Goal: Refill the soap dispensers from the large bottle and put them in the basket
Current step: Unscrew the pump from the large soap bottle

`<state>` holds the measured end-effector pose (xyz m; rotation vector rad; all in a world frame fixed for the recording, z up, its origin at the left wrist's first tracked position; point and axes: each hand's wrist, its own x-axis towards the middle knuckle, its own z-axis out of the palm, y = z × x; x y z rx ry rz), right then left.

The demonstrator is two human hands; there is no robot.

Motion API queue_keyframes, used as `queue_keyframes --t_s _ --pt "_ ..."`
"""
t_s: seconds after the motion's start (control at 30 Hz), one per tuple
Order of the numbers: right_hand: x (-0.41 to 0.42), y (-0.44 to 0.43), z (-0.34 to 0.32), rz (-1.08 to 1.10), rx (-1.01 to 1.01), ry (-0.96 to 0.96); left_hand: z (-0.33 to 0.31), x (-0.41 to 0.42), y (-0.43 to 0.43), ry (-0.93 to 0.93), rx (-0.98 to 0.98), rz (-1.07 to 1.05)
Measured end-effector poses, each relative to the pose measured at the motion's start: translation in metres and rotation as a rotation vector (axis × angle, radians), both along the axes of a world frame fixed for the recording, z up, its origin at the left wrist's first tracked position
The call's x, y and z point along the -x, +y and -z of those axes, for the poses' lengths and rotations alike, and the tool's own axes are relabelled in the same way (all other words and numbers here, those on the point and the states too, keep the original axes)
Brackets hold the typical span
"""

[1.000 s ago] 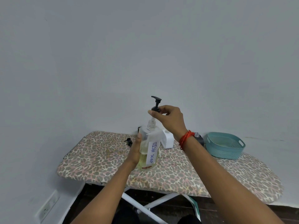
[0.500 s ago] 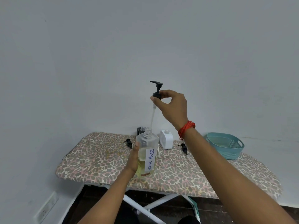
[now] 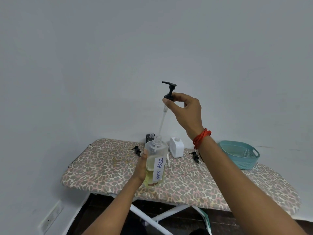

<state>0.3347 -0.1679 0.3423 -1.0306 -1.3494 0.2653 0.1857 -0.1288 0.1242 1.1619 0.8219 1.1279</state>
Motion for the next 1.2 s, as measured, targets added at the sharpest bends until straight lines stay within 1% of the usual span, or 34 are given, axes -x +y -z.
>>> queue_keyframes --t_s 0.17,0.37,0.47,0.63,0.7,0.77,0.87,0.97,1.07,1.2 --pt "-0.001 0.001 0.000 0.032 -0.012 -0.022 -0.002 -0.001 -0.002 0.009 -0.024 0.009" --pt "0.005 -0.005 0.003 -0.055 0.008 -0.039 -0.003 -0.004 -0.004 0.008 -0.035 0.008" --pt "0.000 -0.003 -0.002 -0.095 0.000 -0.012 0.001 -0.010 -0.005 0.013 -0.029 0.015" --pt "-0.016 0.001 -0.036 -0.080 -0.084 0.080 0.020 -0.027 -0.002 0.090 -0.025 0.007" --pt "-0.023 0.005 -0.048 -0.074 -0.106 0.059 0.028 -0.035 -0.001 0.103 -0.005 -0.009" --pt "-0.031 0.011 -0.052 -0.064 -0.095 -0.022 0.027 -0.044 -0.001 0.109 0.001 -0.020" --pt "-0.053 0.024 -0.041 -0.025 0.015 -0.195 0.020 -0.060 0.000 0.062 -0.010 0.000" --pt "-0.088 0.034 -0.008 0.067 0.202 -0.409 0.019 -0.081 0.004 0.054 -0.027 0.015" --pt "-0.139 0.040 0.040 0.131 0.413 -0.518 0.034 -0.104 0.013 0.029 0.004 0.052" --pt "-0.207 0.044 0.104 0.143 0.700 -0.654 0.052 -0.139 0.021 0.036 0.012 0.067"
